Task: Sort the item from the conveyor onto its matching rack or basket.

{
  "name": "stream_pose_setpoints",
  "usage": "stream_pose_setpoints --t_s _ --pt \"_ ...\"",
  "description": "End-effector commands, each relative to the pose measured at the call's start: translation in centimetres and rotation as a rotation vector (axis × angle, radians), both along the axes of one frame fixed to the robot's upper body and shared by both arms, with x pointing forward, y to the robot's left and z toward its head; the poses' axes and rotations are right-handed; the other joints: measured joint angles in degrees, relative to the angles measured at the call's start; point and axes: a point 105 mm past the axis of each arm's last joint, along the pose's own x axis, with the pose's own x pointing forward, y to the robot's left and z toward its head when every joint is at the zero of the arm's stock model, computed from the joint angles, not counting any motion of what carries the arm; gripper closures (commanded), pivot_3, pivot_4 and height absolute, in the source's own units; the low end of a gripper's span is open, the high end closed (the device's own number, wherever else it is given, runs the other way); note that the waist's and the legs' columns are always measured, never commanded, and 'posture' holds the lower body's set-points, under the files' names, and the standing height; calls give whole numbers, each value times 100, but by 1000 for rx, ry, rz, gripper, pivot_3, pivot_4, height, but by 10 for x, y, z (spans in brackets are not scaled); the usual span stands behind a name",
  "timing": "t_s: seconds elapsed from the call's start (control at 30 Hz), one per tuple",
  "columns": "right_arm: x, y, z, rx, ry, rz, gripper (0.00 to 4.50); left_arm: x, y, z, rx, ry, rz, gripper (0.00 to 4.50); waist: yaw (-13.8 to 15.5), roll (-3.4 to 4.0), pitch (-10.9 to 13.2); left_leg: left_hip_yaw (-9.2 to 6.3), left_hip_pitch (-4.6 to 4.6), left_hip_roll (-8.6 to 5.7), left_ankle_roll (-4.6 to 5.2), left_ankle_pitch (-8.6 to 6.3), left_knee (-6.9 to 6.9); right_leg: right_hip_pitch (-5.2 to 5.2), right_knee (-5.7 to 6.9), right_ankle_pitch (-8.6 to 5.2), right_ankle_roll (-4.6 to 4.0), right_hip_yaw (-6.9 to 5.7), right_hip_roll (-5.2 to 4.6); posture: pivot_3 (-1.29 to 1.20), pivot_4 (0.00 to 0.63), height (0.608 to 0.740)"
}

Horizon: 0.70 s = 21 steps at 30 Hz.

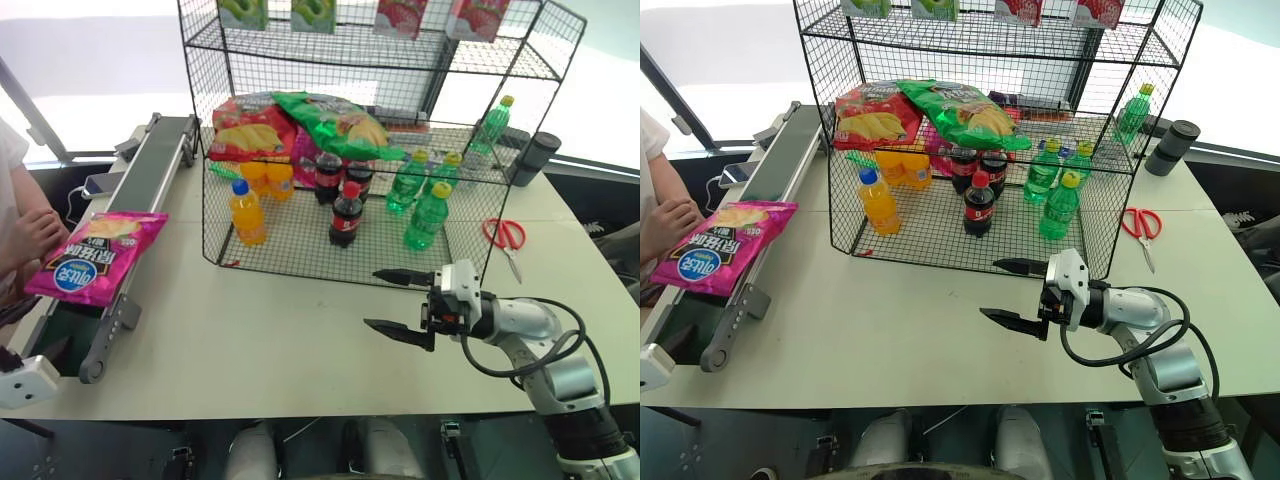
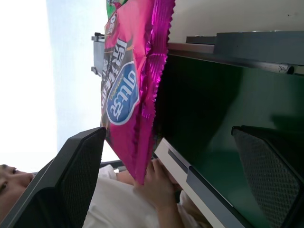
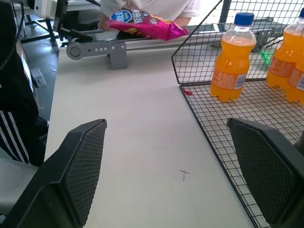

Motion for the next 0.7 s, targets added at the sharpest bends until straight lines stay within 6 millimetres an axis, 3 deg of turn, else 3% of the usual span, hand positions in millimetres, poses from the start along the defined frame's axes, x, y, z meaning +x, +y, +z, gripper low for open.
stream_pose_setpoints --t_s 0.03,0.6,0.7 --pt "-2 -1 10 0 -54 4 266 5 3 7 10 -30 9 0 3 0 0 1 0 0 0 0 0 0 0 0 0 0 0 0 150 726" --pt "-7 -2 9 -12 -54 -4 266 18 -6 6 -32 -40 -26 0 5 -1 -1 10 3 -2 -1 1 1 1 5 1 1 0 0 0 150 726" --pt "-6 -2 9 -12 -54 -10 226 18 -6 7 -53 -42 -21 841 5 -1 -1 12 4 -3 -1 1 1 1 7 1 1 0 0 0 150 726"
